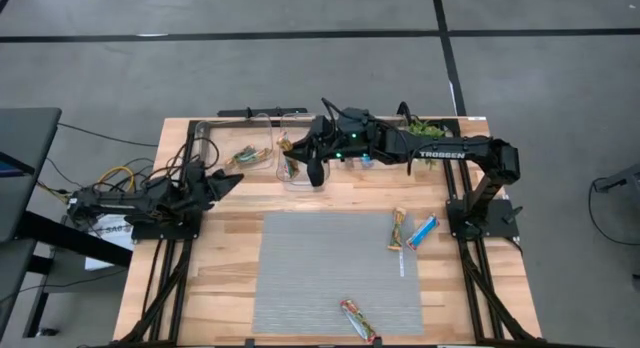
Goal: Pick and place Granola Bars by type
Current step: Put the yellow granola bar into the left transparent bin
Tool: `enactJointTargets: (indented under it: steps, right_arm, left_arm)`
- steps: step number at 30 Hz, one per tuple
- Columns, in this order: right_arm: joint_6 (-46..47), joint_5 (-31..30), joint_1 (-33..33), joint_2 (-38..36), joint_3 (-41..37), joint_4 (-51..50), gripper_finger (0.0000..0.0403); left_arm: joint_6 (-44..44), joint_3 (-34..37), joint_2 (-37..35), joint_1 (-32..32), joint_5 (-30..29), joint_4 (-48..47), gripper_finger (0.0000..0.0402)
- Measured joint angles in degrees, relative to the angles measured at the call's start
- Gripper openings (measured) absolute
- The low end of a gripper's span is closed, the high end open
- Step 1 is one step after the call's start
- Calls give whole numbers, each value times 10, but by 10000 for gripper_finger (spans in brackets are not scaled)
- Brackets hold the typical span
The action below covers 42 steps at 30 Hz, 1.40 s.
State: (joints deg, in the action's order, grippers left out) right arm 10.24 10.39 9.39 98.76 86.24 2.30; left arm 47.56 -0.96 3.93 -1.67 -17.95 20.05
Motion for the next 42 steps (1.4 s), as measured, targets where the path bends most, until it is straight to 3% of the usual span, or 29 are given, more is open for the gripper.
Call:
enactJointTargets:
  steps: [2,5,12,18,29,37,42]
  right_arm:
    - [0,0,0,0,0,7,47]
    - [2,0,0,0,0,6,47]
    - [3,0,0,0,0,9,47]
    - [1,0,0,0,0,11,47]
    - [-10,1,-1,0,0,12,47]
    - [-17,1,-3,0,0,19,47]
    - [-18,1,-11,0,0,39,47]
  left_arm:
    - [-25,-15,37,0,1,37,138]
    - [-62,-63,110,0,-5,22,138]
    - [-122,-211,345,4,-33,2,138]
    - [-156,-308,470,29,6,4,138]
    - [-151,-361,533,64,83,17,159]
    - [-159,-361,534,66,86,43,184]
    - [-174,-362,534,67,87,53,175]
